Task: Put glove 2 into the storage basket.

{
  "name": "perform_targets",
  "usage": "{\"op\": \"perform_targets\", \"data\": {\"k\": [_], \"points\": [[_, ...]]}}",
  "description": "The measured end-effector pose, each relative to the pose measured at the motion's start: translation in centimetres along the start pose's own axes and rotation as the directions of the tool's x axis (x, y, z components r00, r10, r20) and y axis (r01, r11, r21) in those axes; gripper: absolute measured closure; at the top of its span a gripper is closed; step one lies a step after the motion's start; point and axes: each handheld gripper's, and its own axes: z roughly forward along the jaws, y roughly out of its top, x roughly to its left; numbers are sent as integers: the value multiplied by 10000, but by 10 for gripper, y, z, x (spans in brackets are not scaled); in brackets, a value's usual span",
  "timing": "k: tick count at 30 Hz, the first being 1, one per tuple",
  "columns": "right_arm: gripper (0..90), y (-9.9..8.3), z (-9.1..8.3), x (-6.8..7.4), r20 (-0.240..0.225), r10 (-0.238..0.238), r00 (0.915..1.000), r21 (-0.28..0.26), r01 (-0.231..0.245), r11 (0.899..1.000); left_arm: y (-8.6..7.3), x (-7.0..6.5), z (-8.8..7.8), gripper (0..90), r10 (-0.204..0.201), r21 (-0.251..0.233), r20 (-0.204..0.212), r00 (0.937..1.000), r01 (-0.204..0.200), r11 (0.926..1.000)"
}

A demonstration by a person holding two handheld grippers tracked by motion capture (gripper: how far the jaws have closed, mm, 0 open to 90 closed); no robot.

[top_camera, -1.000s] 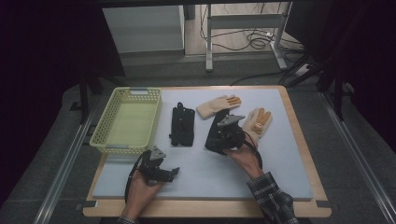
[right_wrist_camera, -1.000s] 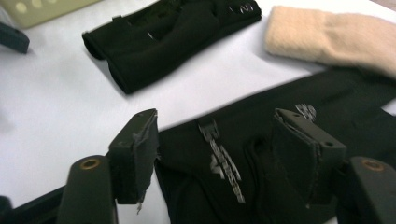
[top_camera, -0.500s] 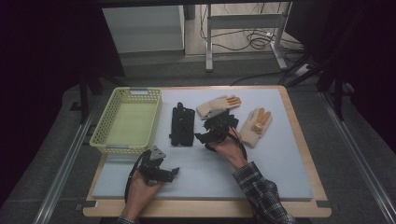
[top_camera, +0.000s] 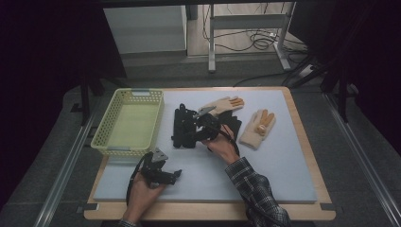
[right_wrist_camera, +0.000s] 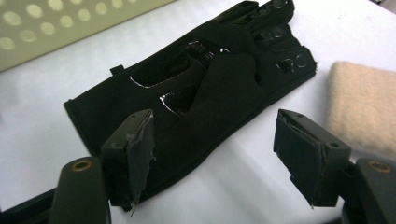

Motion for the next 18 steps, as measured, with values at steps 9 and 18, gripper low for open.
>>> {"op": "perform_targets", "data": {"k": [9,18], "points": [[267,10,24,-1,22,19,10000,248,-19,9997,0,0,0,66,-17,-17,8,10000,17,10000],[225,15,47,-1,159,164,9997,607,-173,9980,0,0,0,66,-18,-14,10,10000,18,10000]]}}
